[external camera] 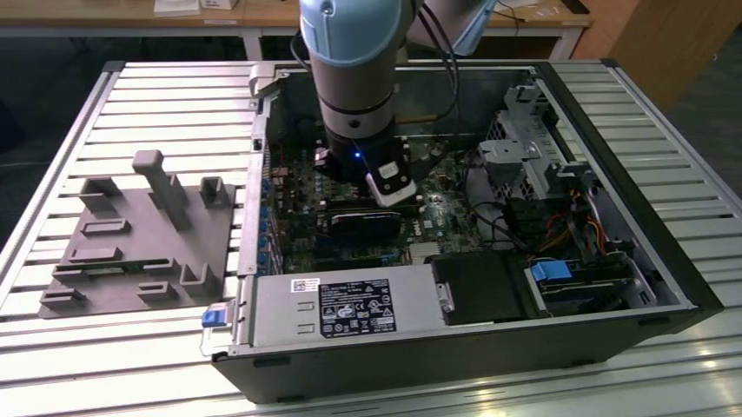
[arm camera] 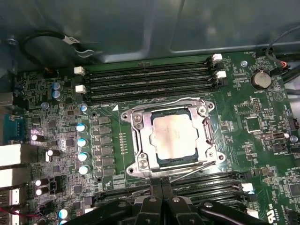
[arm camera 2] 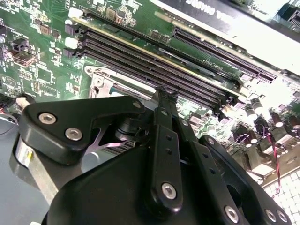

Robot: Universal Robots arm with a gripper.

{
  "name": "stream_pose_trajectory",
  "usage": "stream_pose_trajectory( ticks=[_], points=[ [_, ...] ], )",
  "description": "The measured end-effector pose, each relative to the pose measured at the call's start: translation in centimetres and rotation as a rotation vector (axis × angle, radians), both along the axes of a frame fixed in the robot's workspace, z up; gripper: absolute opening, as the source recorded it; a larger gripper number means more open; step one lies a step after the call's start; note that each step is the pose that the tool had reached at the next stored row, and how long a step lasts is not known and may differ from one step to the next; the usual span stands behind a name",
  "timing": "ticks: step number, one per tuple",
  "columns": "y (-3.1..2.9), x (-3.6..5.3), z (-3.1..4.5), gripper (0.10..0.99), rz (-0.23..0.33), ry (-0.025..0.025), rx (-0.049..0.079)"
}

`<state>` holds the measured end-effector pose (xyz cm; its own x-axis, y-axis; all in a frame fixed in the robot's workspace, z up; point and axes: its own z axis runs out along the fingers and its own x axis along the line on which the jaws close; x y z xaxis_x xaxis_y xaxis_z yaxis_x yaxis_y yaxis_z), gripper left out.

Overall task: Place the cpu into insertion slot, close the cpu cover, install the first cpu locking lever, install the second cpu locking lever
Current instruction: 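Install the second cpu locking lever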

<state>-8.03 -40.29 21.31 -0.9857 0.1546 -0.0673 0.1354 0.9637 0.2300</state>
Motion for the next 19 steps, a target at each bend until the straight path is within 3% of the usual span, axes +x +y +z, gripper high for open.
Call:
stream_pose_trajectory(
  ticks=[6, 12, 19],
  points=[
    [-0.04, -0.36, -0.24, 0.102, 0.0, 0.0, 0.011],
    [-0.14, -0.64, -0.54, 0.102, 0.0, 0.0, 0.031],
    [-0.26, -0.98, -0.76, 0.102, 0.0, 0.0, 0.035]
  ],
)
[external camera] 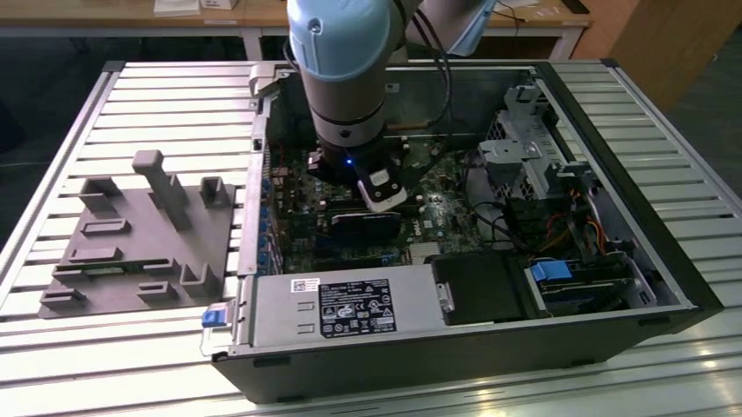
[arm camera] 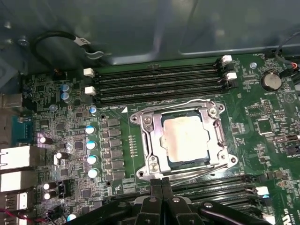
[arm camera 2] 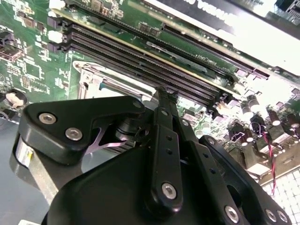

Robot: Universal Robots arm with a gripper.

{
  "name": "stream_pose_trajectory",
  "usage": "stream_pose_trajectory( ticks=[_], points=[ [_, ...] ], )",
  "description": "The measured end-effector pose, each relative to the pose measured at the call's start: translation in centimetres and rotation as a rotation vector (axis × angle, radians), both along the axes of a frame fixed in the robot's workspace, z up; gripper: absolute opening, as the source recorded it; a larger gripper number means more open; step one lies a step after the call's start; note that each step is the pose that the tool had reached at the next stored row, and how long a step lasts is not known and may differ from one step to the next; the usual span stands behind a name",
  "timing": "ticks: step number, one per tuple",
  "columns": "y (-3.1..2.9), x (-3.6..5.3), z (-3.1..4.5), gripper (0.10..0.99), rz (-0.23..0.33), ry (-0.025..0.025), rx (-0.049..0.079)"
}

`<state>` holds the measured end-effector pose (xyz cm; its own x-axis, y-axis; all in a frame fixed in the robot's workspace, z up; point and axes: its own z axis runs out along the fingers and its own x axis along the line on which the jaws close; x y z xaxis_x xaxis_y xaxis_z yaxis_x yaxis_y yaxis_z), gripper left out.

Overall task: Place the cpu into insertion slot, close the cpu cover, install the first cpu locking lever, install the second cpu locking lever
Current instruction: 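Install the second cpu locking lever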

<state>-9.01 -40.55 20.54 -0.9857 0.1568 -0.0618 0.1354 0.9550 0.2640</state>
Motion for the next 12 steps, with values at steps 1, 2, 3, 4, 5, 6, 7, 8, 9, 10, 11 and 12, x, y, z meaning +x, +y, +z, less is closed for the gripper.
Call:
stream_pose_trajectory(
  ticks=[1, 2, 3, 4, 5, 6, 7, 8, 9, 10, 11, 12],
  points=[
    [0.0, -0.08, -0.05, 0.102, 0.0, 0.0, 0.001],
    [0.0, -0.16, -0.11, 0.102, 0.0, 0.0, 0.002],
    [0.0, -0.24, -0.17, 0.102, 0.0, 0.0, 0.004],
    [0.0, -0.32, -0.24, 0.102, 0.0, 0.0001, 0.005],
    [0.0, -0.38, -0.31, 0.102, 0.0, 0.0001, 0.007],
    [-0.01, -0.42, -0.35, 0.102, 0.0, 0.0003, 0.01],
    [-0.01, -0.44, -0.4, 0.102, 0.0, 0.0001, 0.013],
    [-0.01, -0.48, -0.43, 0.102, 0.0, 0.0001, 0.019],
    [0.0, -0.52, -0.47, 0.102, 0.0, 0.0001, 0.025],
    [0.0, -0.56, -0.5, 0.102, 0.0, 0.0001, 0.031],
    [0.0, -0.6, -0.54, 0.102, 0.0, 0.0001, 0.034],
    [0.0, -0.64, -0.59, 0.102, 0.0, 0.0, 0.036]
  ],
)
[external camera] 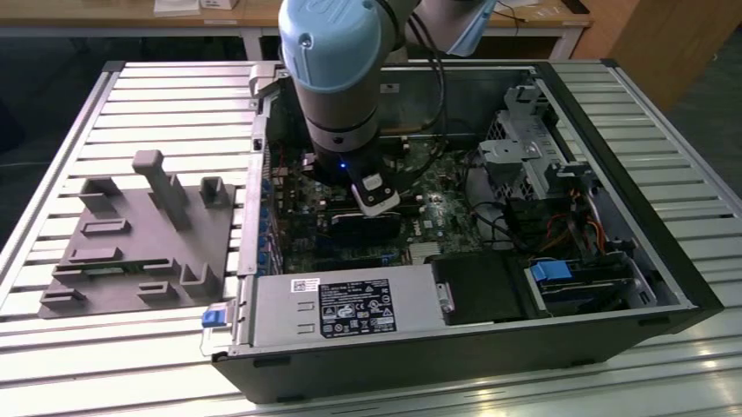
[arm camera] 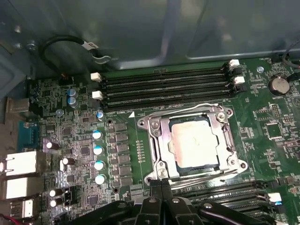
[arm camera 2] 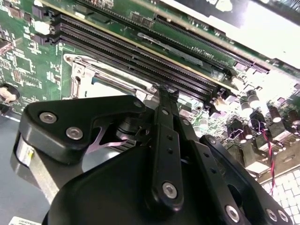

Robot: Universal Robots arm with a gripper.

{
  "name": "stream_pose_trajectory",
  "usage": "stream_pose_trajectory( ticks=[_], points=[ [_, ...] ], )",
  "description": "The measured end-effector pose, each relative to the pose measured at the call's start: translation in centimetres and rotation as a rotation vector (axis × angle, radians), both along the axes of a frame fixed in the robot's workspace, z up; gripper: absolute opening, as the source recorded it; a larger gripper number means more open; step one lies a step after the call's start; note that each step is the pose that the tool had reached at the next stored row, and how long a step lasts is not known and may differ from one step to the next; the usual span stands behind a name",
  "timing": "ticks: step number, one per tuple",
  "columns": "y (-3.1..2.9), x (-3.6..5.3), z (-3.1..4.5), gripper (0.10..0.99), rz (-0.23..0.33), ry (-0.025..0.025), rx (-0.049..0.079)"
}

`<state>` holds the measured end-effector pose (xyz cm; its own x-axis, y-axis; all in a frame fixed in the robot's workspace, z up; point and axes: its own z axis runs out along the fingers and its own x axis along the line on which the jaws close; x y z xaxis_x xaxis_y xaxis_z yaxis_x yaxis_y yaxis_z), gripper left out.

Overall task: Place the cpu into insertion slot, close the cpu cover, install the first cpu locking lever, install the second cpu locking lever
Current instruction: 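Install the second cpu locking lever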

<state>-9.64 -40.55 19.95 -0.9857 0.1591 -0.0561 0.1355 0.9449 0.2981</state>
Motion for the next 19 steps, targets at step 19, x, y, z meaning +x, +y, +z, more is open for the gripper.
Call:
stream_pose_trajectory(
  ticks=[19],
  points=[
    [0.47, -0.45, -0.72, 0.102, 0.0, 0.0, 0.001]
  ],
)
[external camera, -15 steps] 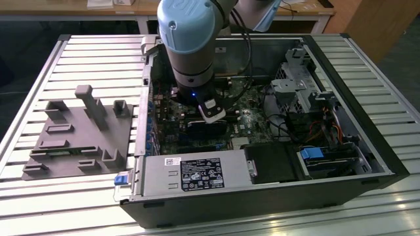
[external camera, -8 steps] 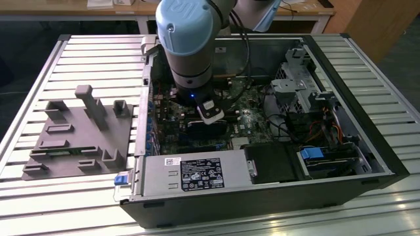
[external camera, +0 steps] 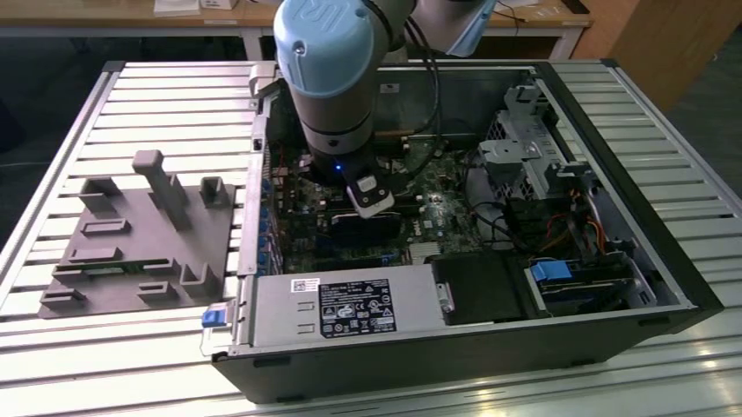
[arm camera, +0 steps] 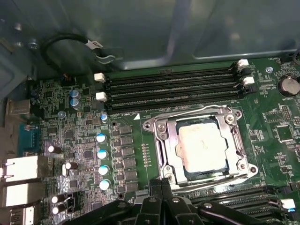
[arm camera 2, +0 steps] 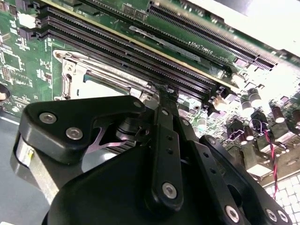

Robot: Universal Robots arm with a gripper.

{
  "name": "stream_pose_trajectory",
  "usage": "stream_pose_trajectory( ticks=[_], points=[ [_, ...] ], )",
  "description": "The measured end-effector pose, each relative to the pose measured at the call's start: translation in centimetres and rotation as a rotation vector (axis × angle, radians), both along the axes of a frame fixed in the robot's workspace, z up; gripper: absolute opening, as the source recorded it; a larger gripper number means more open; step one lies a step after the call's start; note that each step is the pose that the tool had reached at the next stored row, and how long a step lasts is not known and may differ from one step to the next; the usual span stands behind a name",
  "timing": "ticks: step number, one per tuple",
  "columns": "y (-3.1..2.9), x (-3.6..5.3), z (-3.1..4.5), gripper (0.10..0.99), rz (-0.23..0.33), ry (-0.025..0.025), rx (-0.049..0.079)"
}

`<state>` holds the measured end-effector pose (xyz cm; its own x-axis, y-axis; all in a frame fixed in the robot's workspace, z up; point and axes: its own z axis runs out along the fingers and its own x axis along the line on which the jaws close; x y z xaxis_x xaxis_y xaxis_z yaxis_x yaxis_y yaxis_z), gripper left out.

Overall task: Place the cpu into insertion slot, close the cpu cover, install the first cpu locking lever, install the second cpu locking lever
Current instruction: 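Install the second cpu locking lever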

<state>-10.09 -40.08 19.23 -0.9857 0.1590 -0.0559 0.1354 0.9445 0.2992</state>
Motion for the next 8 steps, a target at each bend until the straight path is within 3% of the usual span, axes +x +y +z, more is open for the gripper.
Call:
stream_pose_trajectory(
  ticks=[8],
  points=[
    [0.25, 0.0, -0.31, 0.102, 0.0, 0.0, 0.0]
  ],
)
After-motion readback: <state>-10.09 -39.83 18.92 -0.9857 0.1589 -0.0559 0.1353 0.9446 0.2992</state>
